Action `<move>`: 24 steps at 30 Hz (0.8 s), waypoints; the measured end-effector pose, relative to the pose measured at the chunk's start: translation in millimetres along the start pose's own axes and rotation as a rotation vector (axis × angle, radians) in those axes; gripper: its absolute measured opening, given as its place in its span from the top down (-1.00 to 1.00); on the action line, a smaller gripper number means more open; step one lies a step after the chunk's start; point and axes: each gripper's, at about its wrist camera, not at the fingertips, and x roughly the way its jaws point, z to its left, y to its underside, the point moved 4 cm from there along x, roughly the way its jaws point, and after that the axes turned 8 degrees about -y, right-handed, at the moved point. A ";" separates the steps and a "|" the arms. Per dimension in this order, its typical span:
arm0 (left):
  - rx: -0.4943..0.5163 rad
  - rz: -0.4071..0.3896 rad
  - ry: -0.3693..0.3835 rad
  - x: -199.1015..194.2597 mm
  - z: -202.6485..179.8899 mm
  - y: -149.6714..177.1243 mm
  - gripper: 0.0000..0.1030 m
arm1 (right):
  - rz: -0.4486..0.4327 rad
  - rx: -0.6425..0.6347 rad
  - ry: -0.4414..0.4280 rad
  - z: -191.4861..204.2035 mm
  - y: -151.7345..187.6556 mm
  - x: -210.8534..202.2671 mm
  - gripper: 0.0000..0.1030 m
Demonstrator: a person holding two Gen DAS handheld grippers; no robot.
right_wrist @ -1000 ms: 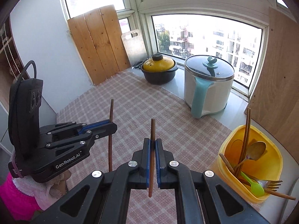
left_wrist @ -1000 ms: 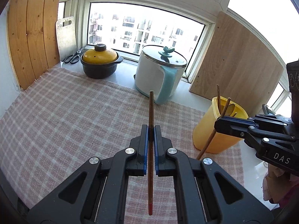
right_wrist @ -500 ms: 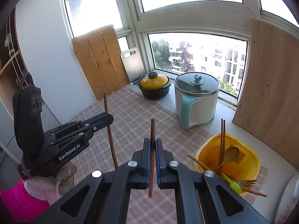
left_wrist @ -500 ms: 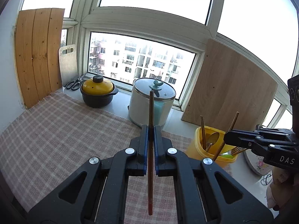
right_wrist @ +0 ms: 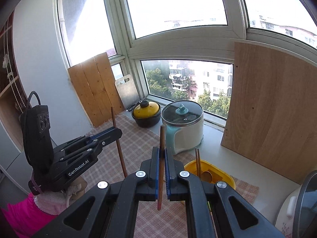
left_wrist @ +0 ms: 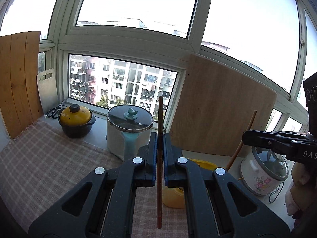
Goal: Organize utensils
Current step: 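Lift both chopsticks and carry them toward the yellow container, then lower both chopsticks into the yellow container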
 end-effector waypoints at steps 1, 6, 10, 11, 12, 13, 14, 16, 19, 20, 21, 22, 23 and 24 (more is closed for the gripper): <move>0.000 -0.003 0.011 0.6 -4.6 -3.3 0.94 | -0.008 0.000 0.008 -3.1 -2.1 -4.3 0.96; 0.008 -0.020 0.047 4.4 -23.7 -17.2 0.94 | -0.039 0.005 0.055 -19.3 -11.6 -22.9 0.96; 0.010 -0.030 0.075 7.2 -37.8 -25.5 0.94 | -0.051 -0.001 0.092 -27.5 -14.1 -31.4 0.96; 0.011 -0.031 0.081 8.9 -41.2 -27.2 0.94 | -0.053 -0.003 0.101 -29.2 -14.6 -32.7 0.96; 0.010 -0.031 0.086 12.4 -44.6 -29.1 0.94 | -0.055 -0.004 0.110 -30.0 -15.2 -33.2 0.96; 0.007 -0.028 0.090 16.0 -47.6 -30.3 0.94 | -0.055 -0.004 0.115 -31.7 -15.4 -33.7 0.96; 0.002 -0.021 0.095 20.2 -51.0 -31.1 0.94 | -0.055 -0.002 0.122 -32.8 -15.8 -33.0 0.96; 0.001 -0.010 0.098 29.4 -56.9 -31.5 0.94 | -0.055 0.003 0.131 -37.4 -15.8 -33.4 0.96; 0.018 -0.005 0.086 43.5 -66.0 -31.5 0.94 | -0.052 0.011 0.145 -45.2 -15.1 -32.4 0.96; 0.021 -0.005 0.081 48.0 -68.1 -31.7 0.94 | -0.050 0.011 0.153 -47.8 -14.9 -31.2 0.96; 0.026 -0.006 0.076 52.2 -70.3 -31.8 0.94 | -0.047 0.011 0.162 -51.1 -14.7 -30.2 0.96; 0.032 -0.006 0.070 56.0 -71.7 -31.8 0.94 | -0.045 0.016 0.166 -54.4 -14.0 -29.4 0.96; 0.035 -0.003 0.068 59.7 -72.8 -31.9 0.94 | -0.042 0.024 0.167 -58.3 -13.4 -28.4 0.96; 0.038 -0.002 0.067 63.9 -74.2 -32.1 0.94 | -0.040 0.029 0.169 -61.4 -12.9 -27.0 0.96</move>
